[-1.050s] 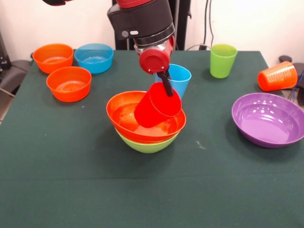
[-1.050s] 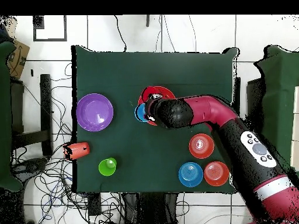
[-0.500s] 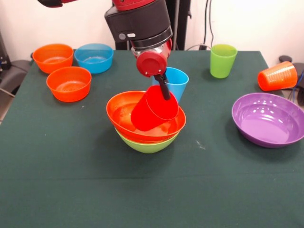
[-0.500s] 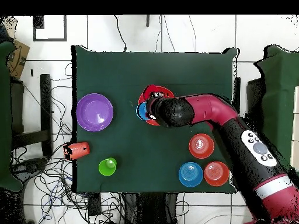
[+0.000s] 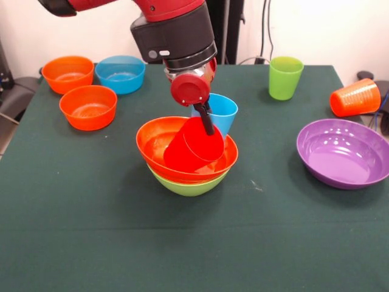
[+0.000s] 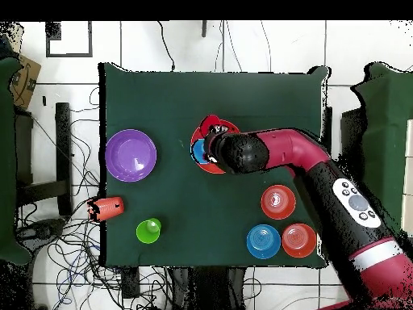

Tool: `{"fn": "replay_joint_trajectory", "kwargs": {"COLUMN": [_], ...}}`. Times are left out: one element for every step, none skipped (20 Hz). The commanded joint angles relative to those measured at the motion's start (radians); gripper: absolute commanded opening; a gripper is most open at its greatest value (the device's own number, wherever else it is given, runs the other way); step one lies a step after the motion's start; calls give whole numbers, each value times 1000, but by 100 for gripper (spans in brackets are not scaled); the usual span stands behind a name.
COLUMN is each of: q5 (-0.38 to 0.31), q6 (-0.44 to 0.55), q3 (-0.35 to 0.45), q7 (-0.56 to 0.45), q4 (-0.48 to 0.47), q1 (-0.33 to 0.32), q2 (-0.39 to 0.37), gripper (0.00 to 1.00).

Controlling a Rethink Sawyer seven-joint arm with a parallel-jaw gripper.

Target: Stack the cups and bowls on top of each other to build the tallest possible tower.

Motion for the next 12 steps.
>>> {"fn": "replay_joint_trajectory", "kwargs": {"q5": [-91, -92, -93, -95, -97, -97, -98, -99, -99, -98, -101, -103], "q6": [76, 74, 71, 70, 68, 69, 70, 71, 73, 73, 73, 72], "q3": [-60, -63, -66, -68, -70, -69, -69, -68, -67, -67, -68, -70], "q7": [-93, -85, -76, -69, -63, -59, -56, -54, -53, -52, -50, -50], "q4": [-75, -74, -74, -73, -73, -71, -71, -71, -71, -70, -70, -71], "q1": [27, 31, 34, 37, 40, 41, 42, 42, 42, 42, 44, 45], "q2": [47, 46, 48, 47, 47, 44, 43, 43, 42, 42, 41, 42], "gripper": [0, 0, 0, 0, 0, 0, 0, 0, 0, 0, 0, 0]}}
